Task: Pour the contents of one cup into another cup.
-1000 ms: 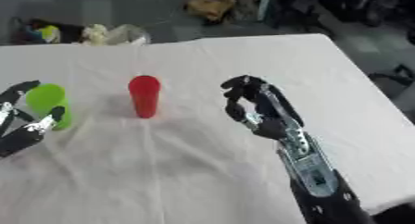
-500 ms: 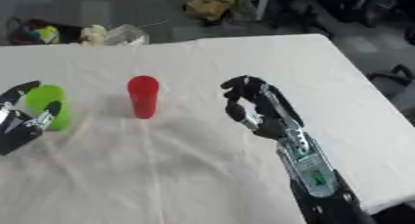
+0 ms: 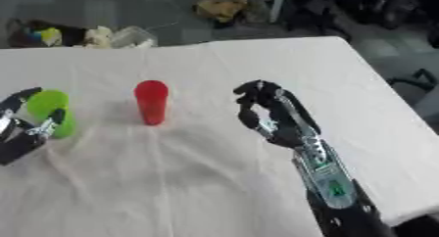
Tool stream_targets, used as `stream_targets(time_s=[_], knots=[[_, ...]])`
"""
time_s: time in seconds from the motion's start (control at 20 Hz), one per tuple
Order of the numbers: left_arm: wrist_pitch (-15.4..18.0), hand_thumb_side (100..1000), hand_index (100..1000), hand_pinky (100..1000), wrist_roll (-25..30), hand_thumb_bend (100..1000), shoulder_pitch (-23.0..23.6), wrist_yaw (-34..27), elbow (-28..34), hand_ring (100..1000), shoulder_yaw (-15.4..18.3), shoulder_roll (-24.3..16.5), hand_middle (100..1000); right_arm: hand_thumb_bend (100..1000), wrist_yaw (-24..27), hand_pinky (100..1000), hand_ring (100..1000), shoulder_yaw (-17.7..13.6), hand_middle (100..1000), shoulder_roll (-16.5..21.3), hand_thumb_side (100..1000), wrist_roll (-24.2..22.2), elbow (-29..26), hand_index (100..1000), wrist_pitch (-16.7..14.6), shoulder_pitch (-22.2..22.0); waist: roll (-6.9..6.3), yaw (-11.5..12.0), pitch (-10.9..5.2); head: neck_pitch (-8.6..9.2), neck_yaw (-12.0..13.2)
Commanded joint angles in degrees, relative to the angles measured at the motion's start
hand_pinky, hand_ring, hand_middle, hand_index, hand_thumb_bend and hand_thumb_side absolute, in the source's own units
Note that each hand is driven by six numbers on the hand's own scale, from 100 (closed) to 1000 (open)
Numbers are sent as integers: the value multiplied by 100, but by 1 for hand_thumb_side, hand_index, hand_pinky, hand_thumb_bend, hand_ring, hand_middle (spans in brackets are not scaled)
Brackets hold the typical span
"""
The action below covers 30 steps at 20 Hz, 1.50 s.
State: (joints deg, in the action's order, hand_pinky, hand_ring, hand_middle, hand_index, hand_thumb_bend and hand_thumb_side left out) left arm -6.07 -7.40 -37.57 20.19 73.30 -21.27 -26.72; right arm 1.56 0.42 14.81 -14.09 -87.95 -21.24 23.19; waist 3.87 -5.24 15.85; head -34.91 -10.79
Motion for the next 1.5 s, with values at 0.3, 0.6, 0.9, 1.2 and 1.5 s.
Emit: stream_targets(time_s=[0.3, 0.6, 0.9, 1.2, 1.5], knots=[[-149, 734, 977, 611, 164, 396, -73, 521, -106, 1000, -33, -96, 935, 645, 18, 710, 407, -13, 413, 57, 660, -23, -85, 686, -27, 50, 5, -9, -94, 65, -30], [-147, 715, 954, 547, 117, 305, -139, 443, -209, 1000, -7, -34, 896, 644, 21, 709, 406, 1, 411, 51, 660, -37, -81, 686, -29, 54, 21, -24, -77, 74, -30], [-93, 662, 946, 437, 48, 100, -129, 124, -294, 973, -15, 22, 796, 644, 22, 708, 405, -2, 411, 46, 659, -32, -74, 686, -31, 56, 32, -29, -68, 84, -33], [154, 607, 956, 370, 169, 100, -87, -603, -413, 913, -1, 89, 743, 644, 19, 707, 403, -7, 410, 44, 658, -28, -63, 686, -30, 50, 45, -18, -70, 94, -46], [496, 553, 955, 340, 185, 100, -36, -1122, -322, 889, 5, 64, 722, 644, 17, 707, 403, -13, 410, 46, 659, -21, -62, 686, -32, 49, 51, -10, -72, 101, -49]])
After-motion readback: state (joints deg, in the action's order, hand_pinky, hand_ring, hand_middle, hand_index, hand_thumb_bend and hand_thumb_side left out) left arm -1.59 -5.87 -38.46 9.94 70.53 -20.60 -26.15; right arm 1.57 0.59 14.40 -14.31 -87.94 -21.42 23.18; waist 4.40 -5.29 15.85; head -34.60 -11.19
